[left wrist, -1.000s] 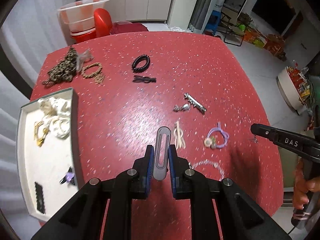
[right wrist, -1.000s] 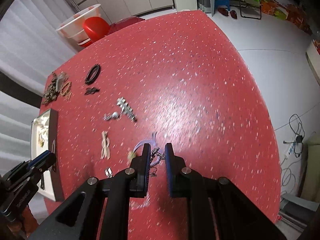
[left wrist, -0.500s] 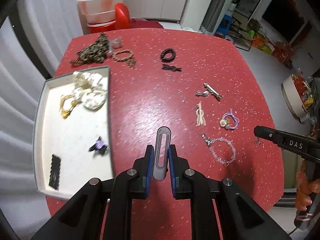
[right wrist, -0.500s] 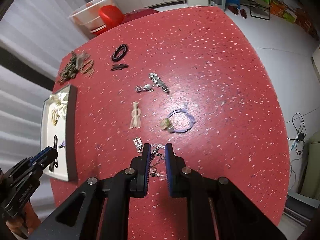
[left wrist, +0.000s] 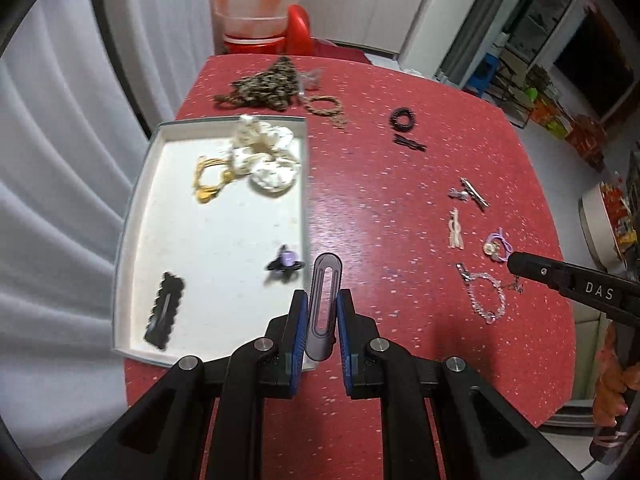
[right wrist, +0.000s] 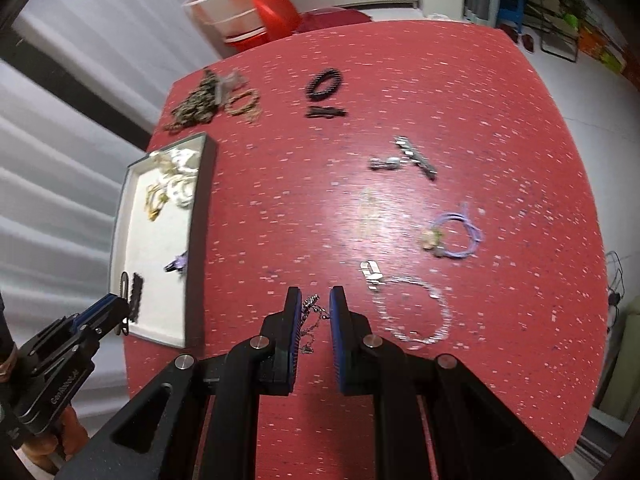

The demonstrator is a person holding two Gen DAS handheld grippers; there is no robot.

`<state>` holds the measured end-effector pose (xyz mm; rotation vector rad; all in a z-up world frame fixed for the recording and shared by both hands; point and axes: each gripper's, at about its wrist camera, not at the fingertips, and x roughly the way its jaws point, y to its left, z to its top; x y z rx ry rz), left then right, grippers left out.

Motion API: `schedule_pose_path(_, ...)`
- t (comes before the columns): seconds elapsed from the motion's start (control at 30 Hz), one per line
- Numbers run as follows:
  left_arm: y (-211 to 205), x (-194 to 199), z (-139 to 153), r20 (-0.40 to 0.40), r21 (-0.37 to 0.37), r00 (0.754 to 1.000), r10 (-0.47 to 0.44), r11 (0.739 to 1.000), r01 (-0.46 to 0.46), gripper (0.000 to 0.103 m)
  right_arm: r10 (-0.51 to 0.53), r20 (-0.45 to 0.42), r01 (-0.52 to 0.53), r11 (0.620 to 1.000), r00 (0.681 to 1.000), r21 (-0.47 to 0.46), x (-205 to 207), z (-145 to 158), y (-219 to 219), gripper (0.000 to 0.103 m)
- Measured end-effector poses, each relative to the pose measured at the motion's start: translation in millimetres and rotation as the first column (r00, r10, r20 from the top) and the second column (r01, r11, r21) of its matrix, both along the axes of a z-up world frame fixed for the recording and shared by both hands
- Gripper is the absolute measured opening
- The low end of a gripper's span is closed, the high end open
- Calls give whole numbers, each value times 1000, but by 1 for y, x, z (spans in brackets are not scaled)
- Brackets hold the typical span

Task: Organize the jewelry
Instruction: 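Carry the grey slotted clip toward the tray while the right tool carries the silver charm, then release the grey slotted clip into the tray while the right tool releases the silver charm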

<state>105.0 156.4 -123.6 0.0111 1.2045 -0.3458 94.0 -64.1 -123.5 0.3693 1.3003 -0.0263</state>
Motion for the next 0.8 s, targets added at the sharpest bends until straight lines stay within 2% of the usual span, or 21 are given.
schedule_pose_path(0.4, 63, 11, -11, -7, 12, 993, 115, 993, -115, 17, 137, 31, -138, 990, 990, 34, 35, 0, 76, 15)
schedule_pose_path(0.8, 106, 50, -25, 13, 15, 983, 182, 983, -182, 17, 242, 63, -248, 964, 968, 94, 84, -8, 134, 15)
